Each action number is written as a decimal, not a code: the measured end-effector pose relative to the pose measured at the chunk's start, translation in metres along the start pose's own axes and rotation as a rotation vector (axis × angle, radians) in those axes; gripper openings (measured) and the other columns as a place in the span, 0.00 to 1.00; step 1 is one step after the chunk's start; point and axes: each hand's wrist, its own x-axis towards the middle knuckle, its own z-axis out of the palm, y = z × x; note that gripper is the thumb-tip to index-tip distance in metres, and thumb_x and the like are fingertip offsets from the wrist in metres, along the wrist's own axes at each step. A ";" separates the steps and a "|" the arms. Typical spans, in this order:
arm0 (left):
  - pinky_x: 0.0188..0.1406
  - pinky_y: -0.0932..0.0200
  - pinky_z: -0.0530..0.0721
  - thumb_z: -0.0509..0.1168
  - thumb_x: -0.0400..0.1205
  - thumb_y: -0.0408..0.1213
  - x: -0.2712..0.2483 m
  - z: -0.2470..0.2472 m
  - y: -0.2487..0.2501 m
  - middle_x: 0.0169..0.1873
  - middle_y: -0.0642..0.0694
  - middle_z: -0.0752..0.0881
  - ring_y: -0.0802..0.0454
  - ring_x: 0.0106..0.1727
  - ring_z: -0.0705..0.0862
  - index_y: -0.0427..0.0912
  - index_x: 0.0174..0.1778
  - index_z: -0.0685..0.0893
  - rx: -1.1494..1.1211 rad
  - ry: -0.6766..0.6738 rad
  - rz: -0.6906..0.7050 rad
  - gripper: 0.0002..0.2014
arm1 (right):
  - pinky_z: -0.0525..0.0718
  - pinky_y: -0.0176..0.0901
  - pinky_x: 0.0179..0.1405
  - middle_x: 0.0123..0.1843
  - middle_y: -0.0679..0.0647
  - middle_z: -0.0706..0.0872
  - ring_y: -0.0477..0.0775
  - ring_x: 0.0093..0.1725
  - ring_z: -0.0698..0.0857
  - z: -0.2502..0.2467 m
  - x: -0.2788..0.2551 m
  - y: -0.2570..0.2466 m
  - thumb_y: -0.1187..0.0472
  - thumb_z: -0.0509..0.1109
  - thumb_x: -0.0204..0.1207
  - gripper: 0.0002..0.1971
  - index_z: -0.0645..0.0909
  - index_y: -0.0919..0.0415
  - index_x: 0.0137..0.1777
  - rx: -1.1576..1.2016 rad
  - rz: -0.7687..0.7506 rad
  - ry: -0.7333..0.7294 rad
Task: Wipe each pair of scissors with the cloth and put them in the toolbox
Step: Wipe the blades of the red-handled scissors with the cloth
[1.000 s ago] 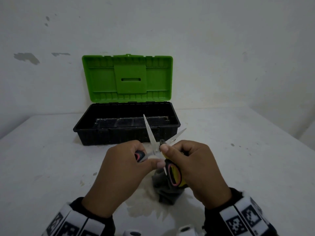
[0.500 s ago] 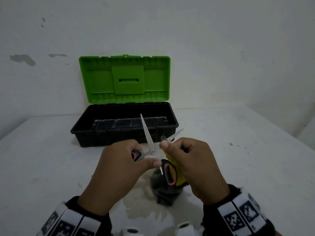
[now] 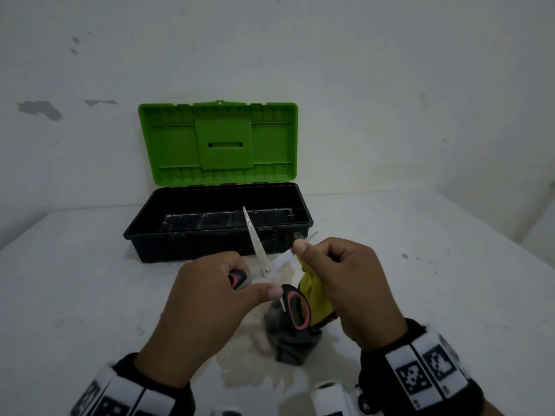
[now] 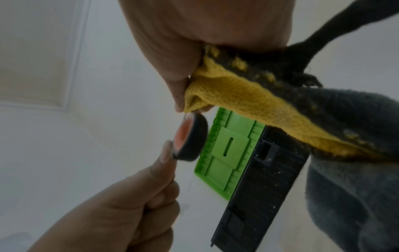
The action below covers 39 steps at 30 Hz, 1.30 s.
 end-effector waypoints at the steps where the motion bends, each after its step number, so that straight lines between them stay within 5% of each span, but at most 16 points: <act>1: 0.22 0.67 0.69 0.75 0.58 0.64 0.000 -0.001 -0.001 0.21 0.51 0.74 0.59 0.23 0.70 0.48 0.27 0.79 -0.005 0.002 0.001 0.23 | 0.82 0.46 0.28 0.30 0.69 0.83 0.54 0.27 0.79 0.001 -0.002 -0.001 0.48 0.78 0.73 0.24 0.81 0.70 0.30 -0.007 -0.004 -0.016; 3: 0.22 0.66 0.71 0.76 0.58 0.65 0.000 -0.002 -0.003 0.19 0.53 0.72 0.59 0.23 0.71 0.48 0.26 0.78 -0.012 0.008 0.007 0.24 | 0.81 0.39 0.27 0.29 0.68 0.82 0.51 0.26 0.78 0.003 -0.003 -0.002 0.48 0.78 0.73 0.24 0.81 0.69 0.30 -0.024 -0.005 -0.026; 8: 0.22 0.66 0.71 0.77 0.59 0.63 0.000 -0.001 -0.007 0.19 0.53 0.71 0.59 0.22 0.69 0.47 0.26 0.78 -0.013 0.023 0.012 0.24 | 0.85 0.60 0.31 0.31 0.74 0.81 0.75 0.30 0.82 0.001 0.003 0.001 0.48 0.79 0.73 0.23 0.78 0.62 0.25 0.021 0.023 0.036; 11: 0.21 0.66 0.69 0.76 0.58 0.65 0.000 -0.002 -0.010 0.20 0.51 0.72 0.58 0.22 0.69 0.46 0.27 0.78 -0.004 0.022 0.004 0.25 | 0.82 0.49 0.28 0.30 0.71 0.82 0.59 0.27 0.79 0.004 -0.002 -0.003 0.49 0.78 0.74 0.24 0.79 0.66 0.27 -0.001 0.004 -0.015; 15: 0.22 0.66 0.69 0.77 0.60 0.63 0.000 -0.002 -0.009 0.20 0.51 0.72 0.58 0.22 0.69 0.47 0.26 0.78 -0.003 0.025 0.020 0.24 | 0.82 0.49 0.29 0.29 0.73 0.80 0.54 0.27 0.81 -0.002 0.008 0.001 0.50 0.78 0.74 0.26 0.76 0.69 0.26 0.027 0.003 0.048; 20: 0.24 0.63 0.69 0.79 0.60 0.62 0.000 -0.001 -0.010 0.19 0.53 0.70 0.59 0.21 0.67 0.47 0.25 0.77 -0.044 0.022 0.000 0.24 | 0.86 0.63 0.34 0.31 0.75 0.82 0.76 0.31 0.81 0.001 0.001 0.002 0.48 0.78 0.75 0.26 0.78 0.71 0.30 0.030 0.005 -0.008; 25: 0.25 0.62 0.68 0.78 0.61 0.61 -0.002 0.002 -0.008 0.20 0.53 0.70 0.59 0.23 0.66 0.46 0.26 0.78 -0.034 0.025 0.006 0.23 | 0.86 0.55 0.37 0.31 0.71 0.81 0.55 0.30 0.80 -0.010 0.015 0.004 0.49 0.77 0.75 0.26 0.76 0.66 0.24 0.010 0.001 0.077; 30: 0.26 0.62 0.69 0.77 0.62 0.62 -0.001 0.004 -0.012 0.20 0.53 0.70 0.60 0.22 0.67 0.45 0.25 0.76 -0.080 0.000 -0.044 0.25 | 0.84 0.47 0.35 0.35 0.72 0.84 0.55 0.33 0.82 -0.020 0.016 0.007 0.48 0.76 0.74 0.25 0.79 0.70 0.29 0.069 0.003 0.122; 35: 0.29 0.57 0.71 0.77 0.60 0.63 0.002 0.009 -0.017 0.23 0.51 0.72 0.57 0.25 0.68 0.38 0.31 0.79 -0.220 -0.075 -0.119 0.29 | 0.89 0.57 0.32 0.30 0.62 0.88 0.65 0.31 0.88 -0.013 0.001 0.002 0.47 0.78 0.71 0.18 0.86 0.62 0.31 0.003 -0.080 -0.037; 39: 0.27 0.62 0.69 0.78 0.60 0.59 0.001 0.010 -0.008 0.22 0.52 0.73 0.58 0.23 0.69 0.42 0.30 0.84 -0.366 -0.171 -0.134 0.22 | 0.82 0.38 0.26 0.26 0.54 0.86 0.47 0.25 0.83 -0.002 -0.004 0.003 0.47 0.77 0.68 0.16 0.87 0.61 0.30 -0.002 -0.104 -0.181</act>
